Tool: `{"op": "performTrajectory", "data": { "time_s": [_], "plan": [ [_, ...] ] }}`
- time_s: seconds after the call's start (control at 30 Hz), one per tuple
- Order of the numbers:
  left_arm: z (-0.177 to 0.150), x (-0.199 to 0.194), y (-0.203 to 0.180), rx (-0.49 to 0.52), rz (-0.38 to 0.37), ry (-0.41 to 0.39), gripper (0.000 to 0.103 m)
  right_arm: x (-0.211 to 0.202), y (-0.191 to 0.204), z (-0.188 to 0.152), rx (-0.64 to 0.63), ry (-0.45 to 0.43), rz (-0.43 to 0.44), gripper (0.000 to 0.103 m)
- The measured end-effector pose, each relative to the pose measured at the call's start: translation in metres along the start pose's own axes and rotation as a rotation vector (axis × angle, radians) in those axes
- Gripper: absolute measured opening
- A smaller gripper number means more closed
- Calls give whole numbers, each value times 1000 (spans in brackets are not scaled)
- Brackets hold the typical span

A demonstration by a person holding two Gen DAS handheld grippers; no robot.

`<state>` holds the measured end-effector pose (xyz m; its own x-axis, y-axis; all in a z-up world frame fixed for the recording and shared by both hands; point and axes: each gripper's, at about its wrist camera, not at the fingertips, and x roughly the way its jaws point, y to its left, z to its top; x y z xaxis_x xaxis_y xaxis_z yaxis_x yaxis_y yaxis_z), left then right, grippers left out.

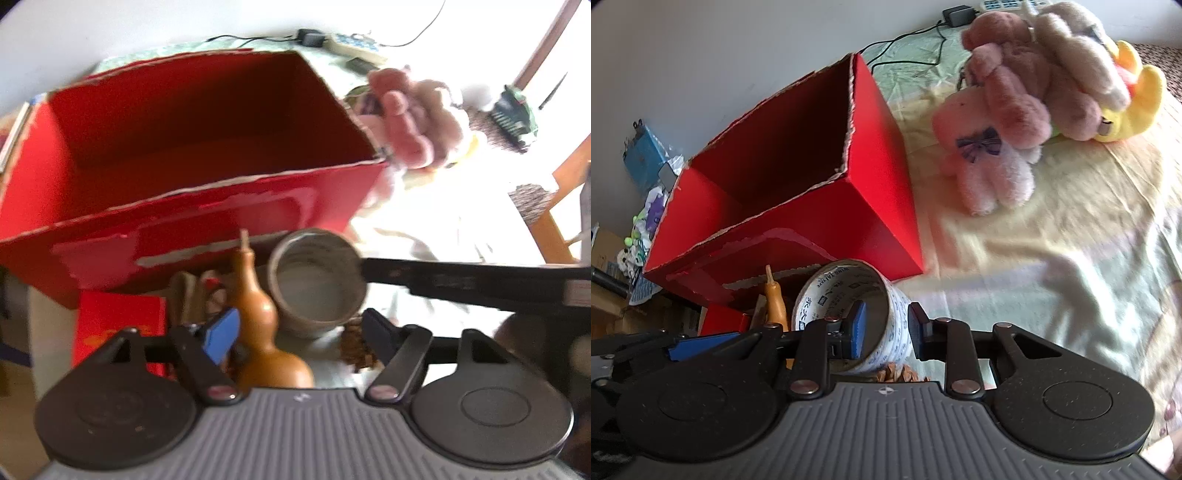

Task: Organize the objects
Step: 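Carry the clear printed tape roll in the right gripper over the red box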

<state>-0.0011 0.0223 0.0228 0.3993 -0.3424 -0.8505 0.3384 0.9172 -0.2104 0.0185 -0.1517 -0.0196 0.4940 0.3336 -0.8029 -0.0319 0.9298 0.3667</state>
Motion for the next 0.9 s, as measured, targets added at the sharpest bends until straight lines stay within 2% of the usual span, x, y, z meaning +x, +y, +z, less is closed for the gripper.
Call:
{"op": "performTrajectory", "data": {
  "time_s": [0.1, 0.13, 0.23, 0.5, 0.57, 0.63, 0.77, 0.9],
  "plan": [
    [4, 0, 3, -8, -62, 1, 65, 13, -3, 3, 19, 35, -4, 20],
    [5, 2, 3, -1, -54, -4, 63, 17, -6, 3, 36, 62, -4, 18],
    [8, 7, 3, -2, -63, 1, 61, 18, -9, 4, 51, 55, 9, 16],
    [21, 29, 1, -5, -60, 49, 59, -8, -12, 9, 55, -32, 37, 11],
    [22, 31, 4, -16, -79, 60, 59, -14, -10, 10, 36, -57, 9, 11],
    [25, 30, 4, -21, -86, 60, 49, -24, -11, 11, 31, -76, -15, 10],
    [32, 21, -5, 13, -126, 45, 47, -55, -16, 15, 41, -117, -43, 11],
    [37, 5, -22, 89, -184, 11, 45, -86, -16, 21, 28, -180, -95, 11]
  ]
}}
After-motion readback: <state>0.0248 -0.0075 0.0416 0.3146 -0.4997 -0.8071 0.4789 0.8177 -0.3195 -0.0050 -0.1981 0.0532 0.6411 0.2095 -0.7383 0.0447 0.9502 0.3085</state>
